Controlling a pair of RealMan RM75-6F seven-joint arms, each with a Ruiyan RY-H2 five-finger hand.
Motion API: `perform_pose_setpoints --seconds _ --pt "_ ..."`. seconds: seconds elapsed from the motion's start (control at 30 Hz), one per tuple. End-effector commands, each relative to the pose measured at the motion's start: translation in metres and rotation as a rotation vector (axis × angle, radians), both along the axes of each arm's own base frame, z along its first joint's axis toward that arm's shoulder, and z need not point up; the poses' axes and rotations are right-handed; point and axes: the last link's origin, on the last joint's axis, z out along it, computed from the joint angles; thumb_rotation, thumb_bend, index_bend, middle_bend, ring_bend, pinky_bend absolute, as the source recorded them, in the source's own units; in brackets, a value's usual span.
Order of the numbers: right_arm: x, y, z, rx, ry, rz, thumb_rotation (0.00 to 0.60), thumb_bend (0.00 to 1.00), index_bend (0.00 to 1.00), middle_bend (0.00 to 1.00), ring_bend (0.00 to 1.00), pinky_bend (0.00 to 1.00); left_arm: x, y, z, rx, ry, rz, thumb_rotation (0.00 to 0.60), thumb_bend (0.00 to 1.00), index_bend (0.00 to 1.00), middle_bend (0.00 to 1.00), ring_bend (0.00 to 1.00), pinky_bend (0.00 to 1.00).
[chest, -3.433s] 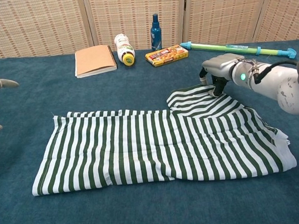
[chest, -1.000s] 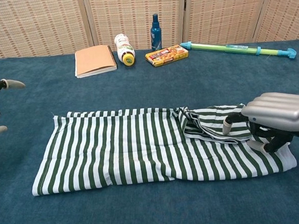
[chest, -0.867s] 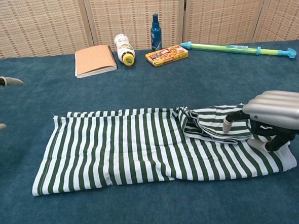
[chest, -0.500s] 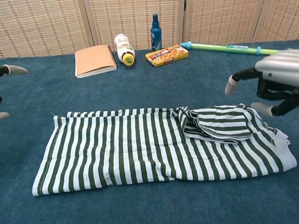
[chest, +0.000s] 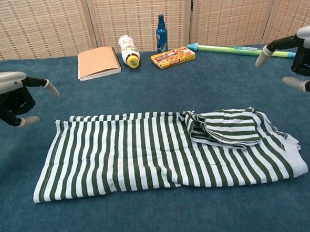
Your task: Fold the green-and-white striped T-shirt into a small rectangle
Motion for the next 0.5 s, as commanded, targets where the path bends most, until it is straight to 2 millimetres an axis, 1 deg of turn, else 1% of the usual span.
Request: perform_pose_setpoints --seconds 0.03,0.17,0.3,0.5 --pt "-0.002 0.0 0.0 -0.001 0.001 -0.007 0.6 0.48 0.25 0.97 1.0 1.0 0.003 0.005 -0.015 -0.036 0.007 -0.004 0.6 0.41 0.3 0.87 0.87 1.0" --pt "-0.004 0.001 0.002 -0.004 0.004 -0.014 0.6 0.48 0.25 0.97 1.0 1.0 0.009 0.012 -0.03 -0.07 0.013 0.0 0.6 0.41 0.31 0.87 0.87 1.0" --pt "-0.005 0.002 0.004 -0.009 0.004 -0.02 0.6 0.48 0.25 0.97 1.0 1.0 0.014 0.023 -0.039 -0.1 0.019 0.03 0.6 0.41 0.32 0.87 0.87 1.0" --pt "-0.008 0.004 0.006 -0.015 0.0 -0.031 0.6 0.48 0.25 0.97 1.0 1.0 0.014 0.04 -0.043 -0.126 0.07 0.095 0.6 0.41 0.31 0.88 0.87 1.0"
